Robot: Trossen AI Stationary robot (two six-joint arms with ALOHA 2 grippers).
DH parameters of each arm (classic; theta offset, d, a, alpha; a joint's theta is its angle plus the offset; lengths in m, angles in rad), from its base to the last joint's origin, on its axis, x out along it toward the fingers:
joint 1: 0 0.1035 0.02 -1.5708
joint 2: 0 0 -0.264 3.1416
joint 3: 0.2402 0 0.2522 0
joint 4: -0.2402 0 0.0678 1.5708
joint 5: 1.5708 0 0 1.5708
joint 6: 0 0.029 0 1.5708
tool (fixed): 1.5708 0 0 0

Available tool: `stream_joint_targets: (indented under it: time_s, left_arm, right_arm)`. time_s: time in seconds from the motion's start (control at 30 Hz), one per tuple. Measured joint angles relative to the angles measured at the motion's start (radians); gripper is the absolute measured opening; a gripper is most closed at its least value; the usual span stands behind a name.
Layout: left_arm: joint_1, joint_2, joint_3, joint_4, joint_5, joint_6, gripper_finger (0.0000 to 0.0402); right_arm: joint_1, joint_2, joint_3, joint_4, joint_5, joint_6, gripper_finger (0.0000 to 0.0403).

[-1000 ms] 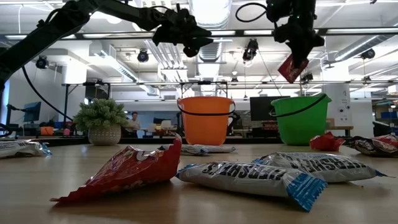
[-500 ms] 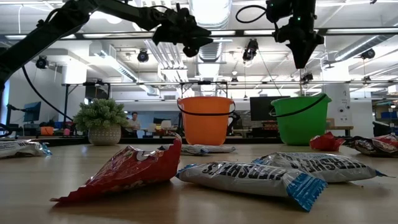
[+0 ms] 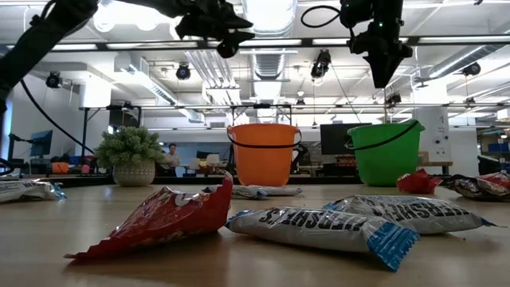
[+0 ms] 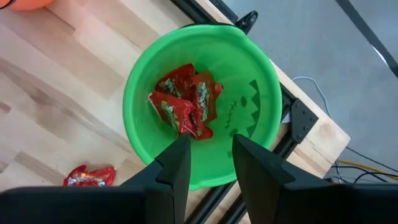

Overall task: Organize candy in baskets
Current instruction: Put the brown chocolate bar into the black bucket

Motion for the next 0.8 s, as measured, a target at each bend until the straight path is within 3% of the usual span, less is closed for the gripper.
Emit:
stream_joint_targets:
  time_s: [0.17, 0.4, 0.6, 0.8]
  left_arm:
    - [0.001, -0.024, 0.000, -0.147, -0.009, 0.072, 0.0137]
    - [-0.001, -0.067, 0.000, -0.426, -0.128, 0.273, 0.0137]
    - [-0.003, -0.106, 0.000, -0.580, -0.128, 0.351, 0.0137]
    - [-0.003, -0.173, 0.000, -0.622, -0.129, 0.354, 0.0137]
  right_arm:
    - [0.000, 0.000, 0.000, -0.006, -0.020, 0.000, 0.0111]
    - [0.017, 0.000, 0.000, -0.018, -0.179, 0.059, 0.0112]
    - [0.080, -0.001, 0.000, -0.024, -0.188, 0.147, 0.0109]
    - [0.162, -0.004, 0.000, -0.030, -0.190, 0.200, 0.0108]
